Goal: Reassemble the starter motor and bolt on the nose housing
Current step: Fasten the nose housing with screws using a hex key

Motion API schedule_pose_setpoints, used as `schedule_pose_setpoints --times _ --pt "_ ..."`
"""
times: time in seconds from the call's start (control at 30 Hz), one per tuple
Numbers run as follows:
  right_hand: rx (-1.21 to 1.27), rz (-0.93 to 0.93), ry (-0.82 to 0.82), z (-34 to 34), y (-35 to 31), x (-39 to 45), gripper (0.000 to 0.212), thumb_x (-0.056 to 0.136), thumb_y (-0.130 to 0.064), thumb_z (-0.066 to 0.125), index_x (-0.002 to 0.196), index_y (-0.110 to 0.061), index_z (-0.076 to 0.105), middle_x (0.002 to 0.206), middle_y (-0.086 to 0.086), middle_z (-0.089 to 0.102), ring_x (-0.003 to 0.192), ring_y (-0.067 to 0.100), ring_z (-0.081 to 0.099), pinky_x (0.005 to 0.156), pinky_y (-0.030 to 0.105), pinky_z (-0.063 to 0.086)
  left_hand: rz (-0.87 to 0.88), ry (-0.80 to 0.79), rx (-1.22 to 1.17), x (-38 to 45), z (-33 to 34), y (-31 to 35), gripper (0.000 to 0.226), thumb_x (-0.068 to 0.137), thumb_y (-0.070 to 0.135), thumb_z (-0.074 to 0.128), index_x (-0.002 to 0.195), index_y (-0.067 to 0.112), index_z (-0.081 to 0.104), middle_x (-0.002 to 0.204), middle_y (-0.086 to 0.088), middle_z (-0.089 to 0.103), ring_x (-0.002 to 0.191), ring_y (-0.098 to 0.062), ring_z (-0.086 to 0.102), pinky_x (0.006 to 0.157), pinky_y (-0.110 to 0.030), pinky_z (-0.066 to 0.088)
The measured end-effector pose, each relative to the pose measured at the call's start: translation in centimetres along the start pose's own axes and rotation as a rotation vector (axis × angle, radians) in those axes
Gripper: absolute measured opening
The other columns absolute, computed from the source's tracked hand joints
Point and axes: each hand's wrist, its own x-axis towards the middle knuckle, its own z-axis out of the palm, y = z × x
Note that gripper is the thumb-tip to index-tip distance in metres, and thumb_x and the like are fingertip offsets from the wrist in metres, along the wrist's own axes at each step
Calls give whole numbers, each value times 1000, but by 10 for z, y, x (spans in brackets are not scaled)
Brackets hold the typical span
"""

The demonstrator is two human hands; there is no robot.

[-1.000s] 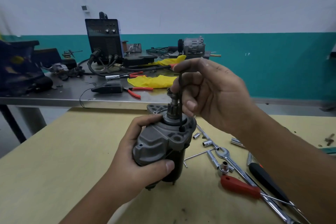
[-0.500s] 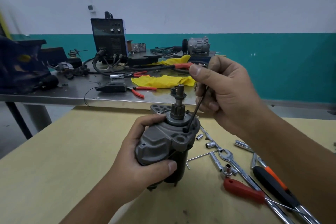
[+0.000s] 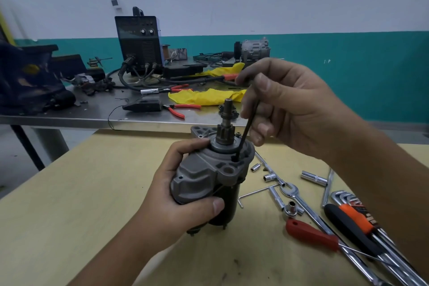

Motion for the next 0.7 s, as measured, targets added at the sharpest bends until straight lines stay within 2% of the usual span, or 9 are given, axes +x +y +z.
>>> schedule_pose_setpoints --times 0.03,0.13,0.23,0.33,0.37,0.53,0.6,0.7 --pt "-19 -21 51 2 2 1 17 84 -21 71 91 -13 59 75 19 70 42 17 58 47 30 52 -4 -3 3 0 0 0 76 59 13 81 129 21 51 120 11 70 109 -21 72 85 -24 58" --pt "-128 -108 283 9 11 3 30 83 -20 76 75 -21 47 71 21 70 34 18 48 41 24 40 -2 3 5 -1 0 0 76 59 13 81 128 24 53 121 10 70 110 -21 72 86 -24 57" --pt "-207 -207 373 18 18 2 24 88 -17 73 79 -20 51 69 16 68 34 17 46 42 24 40 16 10 30 0 -1 -1 69 59 13 81 121 37 62 122 8 71 110 -23 72 86 -26 58" --pt "-219 -213 297 26 20 1 7 90 -11 69 94 -16 66 74 13 68 41 18 53 44 28 48 22 13 41 -1 -1 -1 68 58 13 81 118 42 64 120 8 71 108 -22 73 85 -26 58" --pt "-200 -195 256 27 20 1 8 92 -9 66 96 -15 69 77 14 69 43 18 56 45 28 49 21 13 37 -1 -1 -1 69 58 13 81 118 41 63 120 9 71 107 -21 73 84 -26 58" --pt "-150 -132 166 19 19 -1 6 97 -11 58 101 -13 63 87 19 75 40 20 58 40 25 45 7 0 2 -1 1 0 76 59 12 80 129 20 50 118 8 72 103 -19 74 83 -25 58" --pt "-65 -120 115 17 21 0 12 99 -17 56 103 -14 67 83 20 72 40 18 55 42 25 45 4 -4 -1 -1 1 0 77 59 13 80 129 19 49 117 9 72 103 -18 74 84 -25 58" --pt "156 -13 46 16 21 1 36 102 -37 45 106 -13 71 81 19 67 42 16 50 47 24 44 5 -14 -6 -1 0 1 77 60 13 80 130 18 47 118 11 71 104 -18 73 85 -24 58"
